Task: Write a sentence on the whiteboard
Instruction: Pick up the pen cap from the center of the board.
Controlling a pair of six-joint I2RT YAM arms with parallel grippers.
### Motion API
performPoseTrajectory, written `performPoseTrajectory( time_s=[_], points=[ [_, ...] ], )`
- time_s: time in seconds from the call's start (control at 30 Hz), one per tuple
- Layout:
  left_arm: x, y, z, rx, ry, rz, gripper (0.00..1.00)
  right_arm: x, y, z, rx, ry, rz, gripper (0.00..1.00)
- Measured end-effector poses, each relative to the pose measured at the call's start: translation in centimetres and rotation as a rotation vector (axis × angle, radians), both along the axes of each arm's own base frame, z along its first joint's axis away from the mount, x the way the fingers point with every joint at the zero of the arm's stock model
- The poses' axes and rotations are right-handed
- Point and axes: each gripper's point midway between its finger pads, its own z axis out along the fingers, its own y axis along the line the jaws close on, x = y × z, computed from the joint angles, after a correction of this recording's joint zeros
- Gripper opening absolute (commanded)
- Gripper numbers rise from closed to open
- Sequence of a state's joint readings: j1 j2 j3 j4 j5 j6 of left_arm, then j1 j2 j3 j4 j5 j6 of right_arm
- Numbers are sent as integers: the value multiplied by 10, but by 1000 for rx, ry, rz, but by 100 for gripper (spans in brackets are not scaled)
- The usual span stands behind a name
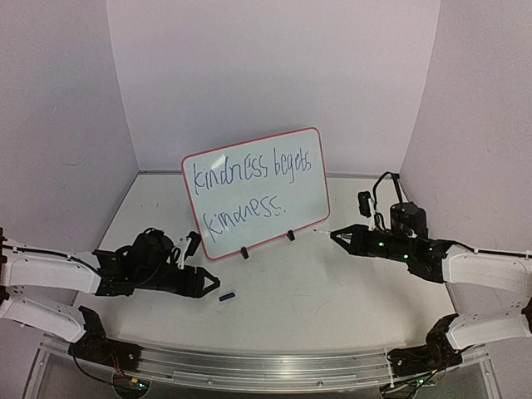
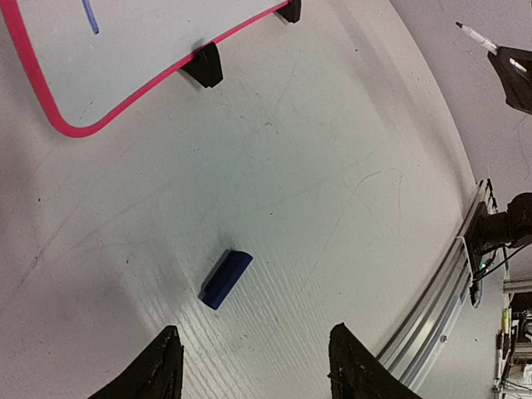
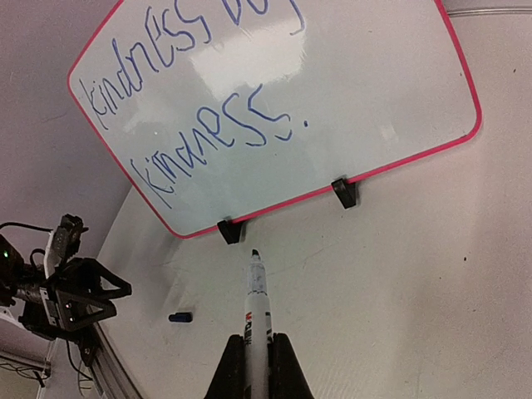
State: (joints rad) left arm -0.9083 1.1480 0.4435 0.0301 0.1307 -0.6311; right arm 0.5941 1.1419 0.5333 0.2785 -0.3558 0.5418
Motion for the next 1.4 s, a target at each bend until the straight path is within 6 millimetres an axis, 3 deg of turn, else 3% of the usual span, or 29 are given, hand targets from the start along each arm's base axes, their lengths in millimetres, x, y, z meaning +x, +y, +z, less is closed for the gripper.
performPoseTrajectory(
  time_s=[0.6,0.83,1.13,1.4],
  points=[
    [2,-20,-62,64,45,-80,63,-9,14,4,42,1,33,0],
    [4,-33,-62,38,41,-109,63,-9,17,-3,34,15,40,0],
    [-20,-53,-61,14,75,-182,61,-9,18,-4,33,16,43,0],
    [-25,-99,-59,-22,95,-256,61,-9,19,-8,26,24,43,0]
  ],
)
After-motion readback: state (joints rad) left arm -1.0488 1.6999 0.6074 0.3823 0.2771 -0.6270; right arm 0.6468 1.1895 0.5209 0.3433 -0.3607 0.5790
